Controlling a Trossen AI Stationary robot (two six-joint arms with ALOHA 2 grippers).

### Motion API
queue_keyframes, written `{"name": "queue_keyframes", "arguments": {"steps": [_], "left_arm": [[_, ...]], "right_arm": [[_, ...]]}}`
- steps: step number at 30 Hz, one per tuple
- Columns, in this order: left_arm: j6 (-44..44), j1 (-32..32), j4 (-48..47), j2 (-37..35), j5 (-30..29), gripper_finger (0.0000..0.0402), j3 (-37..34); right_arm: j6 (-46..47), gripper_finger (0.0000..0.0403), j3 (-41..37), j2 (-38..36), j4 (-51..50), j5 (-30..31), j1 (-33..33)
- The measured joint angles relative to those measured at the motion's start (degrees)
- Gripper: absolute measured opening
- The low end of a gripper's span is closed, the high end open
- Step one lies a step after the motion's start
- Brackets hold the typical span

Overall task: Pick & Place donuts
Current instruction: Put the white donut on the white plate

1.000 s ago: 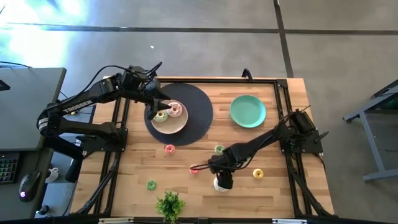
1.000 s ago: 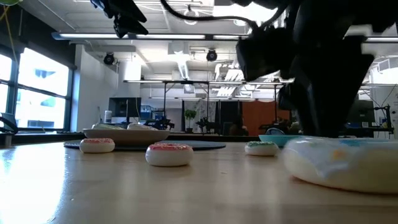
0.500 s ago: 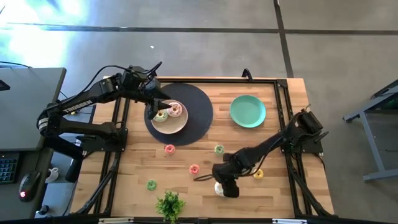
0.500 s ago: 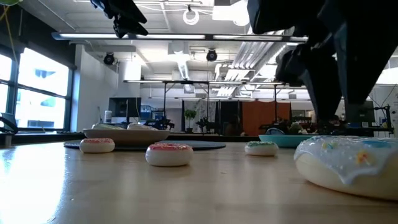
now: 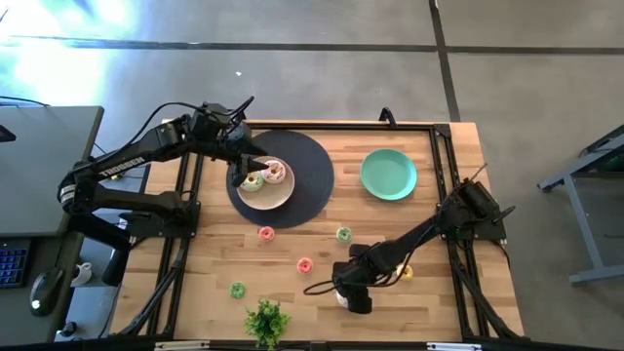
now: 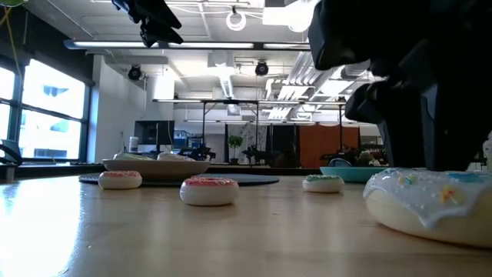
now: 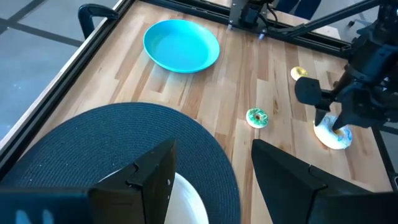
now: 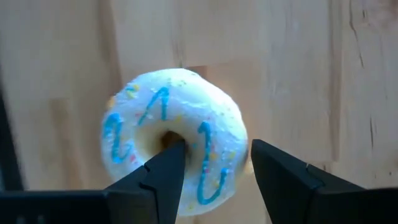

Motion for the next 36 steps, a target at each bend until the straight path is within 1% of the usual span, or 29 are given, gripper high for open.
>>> {"name": "queue_keyframes", "arguments": {"steps": [4,7,9,12,15,17,19,21,24,25,26,27,28,29,32,33,36], "left_arm": [[0.09,0.00,-0.01,0.00,0.00,0.0208,0.00],[0.11,0.00,-0.01,0.00,0.02,0.0208,0.00],[0.11,0.00,-0.01,0.00,0.01,0.0208,0.00],[0.11,0.00,-0.01,0.00,0.02,0.0208,0.00],[0.11,0.00,0.01,0.00,0.02,0.0208,0.00],[0.18,0.00,0.13,0.00,0.02,0.0208,0.00],[0.35,0.00,0.52,0.00,0.02,0.0208,0.00],[0.35,0.00,0.60,-0.01,0.04,0.0208,0.00],[0.35,0.00,0.57,-0.02,0.04,0.0208,0.00],[0.35,0.00,0.56,-0.02,0.04,0.0208,0.00],[0.35,0.00,0.53,-0.02,0.04,0.0208,0.00],[0.35,0.00,0.53,-0.02,0.04,0.0208,0.00],[0.35,0.00,0.53,-0.02,0.04,0.0208,0.00],[0.35,0.00,0.51,-0.02,0.04,0.0208,0.00],[0.34,0.00,0.50,-0.02,0.03,0.0208,0.00],[0.34,0.00,0.47,-0.02,-0.02,0.0208,0.00],[0.34,0.00,-0.08,-0.04,-0.26,0.0208,0.00]], "right_arm": [[0.12,0.0180,0.00,1.26,0.15,1.30,-0.20],[1.34,0.0168,0.00,1.47,0.84,-0.52,-0.91],[1.65,0.0150,0.00,1.32,1.56,-2.15,-1.54],[1.53,0.0110,1.09,1.29,2.19,-2.14,-2.77],[-0.51,0.0065,3.17,1.25,2.76,0.08,-4.87],[-3.42,0.0036,5.55,1.24,2.52,3.90,-6.69],[-7.42,0.0015,8.66,1.22,2.85,10.06,-8.96],[-11.78,0.0011,11.34,1.14,4.84,19.16,-11.48],[-18.49,0.0022,14.04,1.09,9.23,34.01,-15.81],[-21.01,0.0024,14.53,1.09,11.33,37.46,-17.60],[-23.18,0.0024,14.65,1.06,13.90,39.65,-19.45],[-24.67,0.0022,14.67,1.03,16.45,40.11,-21.43],[-25.46,0.0019,14.41,1.03,19.51,38.92,-23.58],[-25.55,0.0015,13.65,1.04,23.45,36.26,-25.69],[-25.53,0.0008,10.30,2.15,37.05,24.80,-31.24],[-25.53,0.0008,9.24,2.98,40.79,22.14,-32.64],[-24.79,0.0012,6.16,5.95,48.86,17.76,-35.24]]}}
